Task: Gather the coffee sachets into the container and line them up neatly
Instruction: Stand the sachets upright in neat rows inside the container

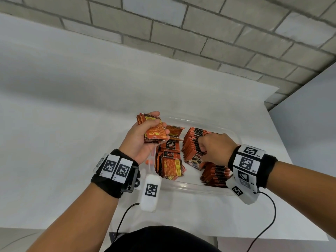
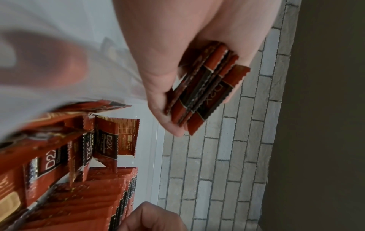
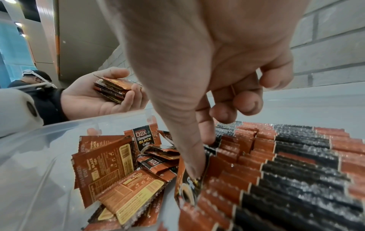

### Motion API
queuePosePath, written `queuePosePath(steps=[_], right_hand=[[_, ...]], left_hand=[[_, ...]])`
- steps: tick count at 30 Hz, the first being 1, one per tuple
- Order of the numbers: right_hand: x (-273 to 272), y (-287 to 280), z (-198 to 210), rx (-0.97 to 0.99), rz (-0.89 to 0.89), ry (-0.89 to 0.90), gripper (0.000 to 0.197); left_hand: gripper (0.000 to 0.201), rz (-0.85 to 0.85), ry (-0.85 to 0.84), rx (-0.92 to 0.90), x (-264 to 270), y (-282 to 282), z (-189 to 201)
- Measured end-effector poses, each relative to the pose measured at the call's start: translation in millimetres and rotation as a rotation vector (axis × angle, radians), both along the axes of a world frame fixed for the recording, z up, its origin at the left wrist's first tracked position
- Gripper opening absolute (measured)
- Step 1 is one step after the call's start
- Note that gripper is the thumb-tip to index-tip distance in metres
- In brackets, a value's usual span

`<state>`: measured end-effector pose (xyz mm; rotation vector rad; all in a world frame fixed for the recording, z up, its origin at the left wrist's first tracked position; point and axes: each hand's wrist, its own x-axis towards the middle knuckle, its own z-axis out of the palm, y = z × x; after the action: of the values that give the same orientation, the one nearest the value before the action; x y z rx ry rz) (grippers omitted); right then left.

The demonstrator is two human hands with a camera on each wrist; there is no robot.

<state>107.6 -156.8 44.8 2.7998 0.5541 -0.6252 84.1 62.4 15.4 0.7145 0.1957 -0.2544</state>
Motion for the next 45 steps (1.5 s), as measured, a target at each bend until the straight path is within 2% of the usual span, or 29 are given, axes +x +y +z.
queuePosePath(steps=[7,9,12,14,19,22,24,26,28,29,31,35,37,39,41,45], right_hand=[[0,-2,12,0.085,-0.061,-0.018,0.021],[2,-1,25,0.252,-0.116,-0.038,0.021],[-4,6,44,0.654,-0.196,-0.054,0.018],[-14,14,53,0.854,-0.232,-0.008,0.024],[-32,23,49,1.004,-0.233,0.026,0.040],[-33,17,47,1.164,-0.286,-0.049,0.026],[-34,12,50,1.237,-0.271,-0.189,0.017],[-38,10,50,1.209,-0.182,-0.275,0.017],[-42,9,44,1.106,-0.074,-0.236,0.018],[-45,9,40,1.052,-0.042,-0.184,0.019],[-47,6,37,1.003,-0.019,-0.132,0.027],[-44,3,46,1.089,-0.140,-0.273,0.018],[-40,3,49,1.017,-0.170,-0.298,0.027],[-35,3,51,0.970,-0.201,-0.207,0.037],[-30,3,56,0.932,-0.227,-0.091,0.038],[-17,-8,57,0.885,-0.259,0.008,0.020]], left_hand=[[0.034,-0.019,0.016,-0.026,-1,0,-1],[0.034,-0.058,0.012,-0.018,-3,0,1],[0.045,-0.178,-0.047,0.069,-9,-5,6],[0.045,-0.250,-0.095,0.108,-13,-11,10],[0.041,-0.317,-0.121,0.119,-19,-21,15],[0.042,-0.315,-0.100,0.133,-19,-24,14],[0.058,-0.269,-0.056,0.110,-17,-26,15],[0.057,-0.234,-0.017,0.043,-16,-27,17],[0.041,-0.230,-0.029,0.007,-16,-30,20],[0.039,-0.227,-0.046,0.014,-15,-32,21],[0.048,-0.221,-0.089,0.044,-13,-33,22],[0.053,-0.246,-0.118,0.063,-9,-32,21],[0.053,-0.276,-0.135,0.094,-10,-32,22],[0.051,-0.311,-0.157,0.123,-11,-34,21],[0.048,-0.333,-0.169,0.158,-12,-37,21],[0.038,-0.254,-0.112,0.197,-6,-29,19]])
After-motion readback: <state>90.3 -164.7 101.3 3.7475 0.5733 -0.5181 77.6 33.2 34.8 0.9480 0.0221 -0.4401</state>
